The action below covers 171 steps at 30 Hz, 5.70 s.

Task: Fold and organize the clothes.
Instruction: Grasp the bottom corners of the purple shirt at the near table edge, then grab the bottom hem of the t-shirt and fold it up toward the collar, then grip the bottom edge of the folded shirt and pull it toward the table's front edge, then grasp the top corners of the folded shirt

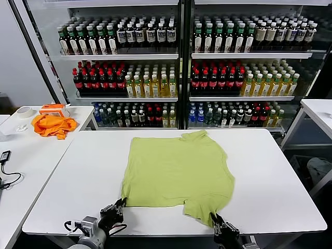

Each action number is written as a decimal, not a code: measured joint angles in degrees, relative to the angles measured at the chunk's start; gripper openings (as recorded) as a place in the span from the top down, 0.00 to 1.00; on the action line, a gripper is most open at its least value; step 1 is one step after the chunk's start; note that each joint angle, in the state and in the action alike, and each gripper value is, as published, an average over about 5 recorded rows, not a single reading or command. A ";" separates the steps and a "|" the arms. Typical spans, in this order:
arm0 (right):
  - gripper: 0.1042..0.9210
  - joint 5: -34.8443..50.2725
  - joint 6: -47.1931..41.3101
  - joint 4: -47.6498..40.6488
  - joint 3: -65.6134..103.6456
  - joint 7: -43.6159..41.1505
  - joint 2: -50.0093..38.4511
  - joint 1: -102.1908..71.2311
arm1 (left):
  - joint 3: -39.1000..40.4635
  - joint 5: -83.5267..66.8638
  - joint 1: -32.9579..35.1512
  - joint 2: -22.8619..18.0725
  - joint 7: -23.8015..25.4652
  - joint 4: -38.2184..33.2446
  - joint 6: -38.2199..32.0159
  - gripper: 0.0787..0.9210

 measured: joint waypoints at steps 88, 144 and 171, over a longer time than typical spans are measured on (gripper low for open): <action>0.35 5.93 -16.55 -5.21 3.60 3.63 1.20 18.93 | 7.62 -14.48 -24.79 6.19 -3.10 15.03 0.64 0.54; 1.00 5.38 -19.06 3.64 7.06 1.32 -0.44 3.57 | 2.10 -9.65 -4.64 10.60 -2.17 -0.29 3.21 0.99; 0.26 4.67 -20.42 6.34 7.28 3.73 -0.98 13.48 | -6.58 -13.81 0.47 15.13 -1.63 -8.00 0.34 0.41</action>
